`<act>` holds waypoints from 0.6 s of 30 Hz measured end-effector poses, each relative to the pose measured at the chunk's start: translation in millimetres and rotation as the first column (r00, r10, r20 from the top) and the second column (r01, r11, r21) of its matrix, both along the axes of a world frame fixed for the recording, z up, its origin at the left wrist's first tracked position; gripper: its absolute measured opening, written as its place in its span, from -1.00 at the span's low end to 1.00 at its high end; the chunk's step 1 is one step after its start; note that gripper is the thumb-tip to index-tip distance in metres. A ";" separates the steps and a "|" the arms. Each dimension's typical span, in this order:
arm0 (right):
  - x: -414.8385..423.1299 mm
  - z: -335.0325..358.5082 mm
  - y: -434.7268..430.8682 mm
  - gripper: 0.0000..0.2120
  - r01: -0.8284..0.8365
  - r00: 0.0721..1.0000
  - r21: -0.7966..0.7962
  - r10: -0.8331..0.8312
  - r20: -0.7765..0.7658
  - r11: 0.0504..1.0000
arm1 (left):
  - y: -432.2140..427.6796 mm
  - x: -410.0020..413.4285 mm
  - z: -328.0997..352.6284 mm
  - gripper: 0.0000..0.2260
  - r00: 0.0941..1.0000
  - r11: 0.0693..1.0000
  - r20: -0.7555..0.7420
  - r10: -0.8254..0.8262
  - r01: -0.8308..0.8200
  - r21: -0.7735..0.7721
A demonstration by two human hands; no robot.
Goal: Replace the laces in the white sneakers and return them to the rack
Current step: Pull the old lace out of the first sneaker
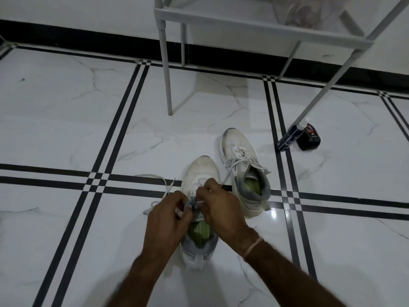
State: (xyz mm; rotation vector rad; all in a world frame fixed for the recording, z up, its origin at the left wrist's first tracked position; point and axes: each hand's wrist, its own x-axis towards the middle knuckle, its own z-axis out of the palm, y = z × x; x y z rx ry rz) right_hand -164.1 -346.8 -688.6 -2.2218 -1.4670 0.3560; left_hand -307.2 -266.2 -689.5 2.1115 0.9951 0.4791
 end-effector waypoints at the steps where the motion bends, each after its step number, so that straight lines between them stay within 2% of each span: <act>1: 4.5 -1.7 -3.4 -0.94 0.039 0.985 0.052 -0.030 -0.172 0.998 | -1.5 -1.8 -0.6 -0.92 1.000 1.000 0.003 0.000 0.000 -0.009; 2: 10.0 -1.1 -7.1 -0.92 0.141 0.883 0.095 -0.082 -0.463 0.985 | -2.0 -3.4 -0.8 -0.91 1.000 1.000 0.008 0.010 -0.010 -0.019; 3: 13.4 2.4 -12.6 -0.89 0.266 0.644 0.079 -0.116 -0.756 0.961 | -1.7 -4.8 -0.8 -0.92 1.000 0.999 0.012 0.021 -0.021 -0.029; 4: 15.6 5.1 -18.3 -0.88 0.349 0.378 0.020 -0.121 -0.918 0.937 | -0.3 -5.8 -0.6 -0.94 1.000 0.999 0.017 0.025 -0.024 -0.041; 5: 16.1 7.2 -22.9 -0.90 0.390 0.195 -0.028 -0.113 -0.974 0.920 | 0.7 -6.1 0.6 -0.93 0.999 0.998 0.029 0.017 -0.016 -0.054; 6: 16.2 8.4 -25.7 -0.92 0.393 0.155 -0.050 -0.120 -0.981 0.918 | 1.4 -6.2 1.2 -0.91 0.999 0.998 0.033 0.001 0.001 -0.062; 7: 16.0 8.7 -26.8 -0.92 0.377 0.213 -0.039 -0.128 -0.969 0.925 | 1.7 -5.2 1.6 -0.90 0.999 0.998 0.036 -0.017 0.020 -0.065; 8: 17.0 6.6 -26.4 -0.91 0.338 0.382 -0.003 -0.140 -0.914 0.941 | 1.2 -4.2 0.9 -0.92 0.999 0.998 0.026 -0.024 0.025 -0.061; 9: 18.1 4.4 -23.9 -0.89 0.274 0.590 0.035 -0.139 -0.795 0.961 | 0.3 -2.8 0.0 -0.96 1.000 0.998 0.017 -0.021 0.022 -0.063; 10: 18.4 2.6 -20.4 -0.88 0.214 0.753 0.053 -0.130 -0.646 0.975 | -1.6 -1.6 -0.3 -0.95 1.000 0.997 0.000 -0.008 0.008 -0.073; 11: 18.7 0.6 -17.0 -0.87 0.176 0.843 0.067 -0.115 -0.526 0.982 | -3.8 -0.2 -0.9 -0.93 1.000 0.997 -0.003 0.000 0.000 -0.079; 13: 14.6 -1.1 -12.4 -0.82 0.168 0.892 0.098 -0.109 -0.439 0.981 | -6.8 1.9 -0.7 -0.94 1.000 0.998 0.011 -0.007 0.007 -0.054; 14: 11.5 -1.4 -11.5 -0.81 0.224 0.844 0.105 -0.139 -0.517 0.969 | -7.3 2.0 0.1 -0.94 1.000 0.999 0.021 -0.019 0.020 -0.044; 15: 10.1 0.7 -11.5 -0.79 0.335 0.695 0.080 -0.189 -0.694 0.939 | -7.0 1.2 0.7 -0.93 0.999 0.999 0.025 -0.029 0.030 -0.034; 16: 10.3 7.0 -11.4 -0.79 0.473 0.412 -0.004 -0.225 -0.883 0.881 | -6.2 -0.4 0.5 -0.92 0.999 0.999 0.026 -0.035 0.036 -0.027; 17: 12.9 12.4 -12.6 -0.79 0.564 0.096 -0.123 -0.212 -0.973 0.816 | -4.9 -2.3 0.1 -0.91 0.999 0.999 0.024 -0.036 0.036 -0.019; 18: 16.8 16.3 -15.6 -0.79 0.598 -0.072 -0.189 -0.182 -0.981 0.779 | -3.4 -4.8 -0.8 -0.90 0.999 0.999 0.022 -0.034 0.034 -0.014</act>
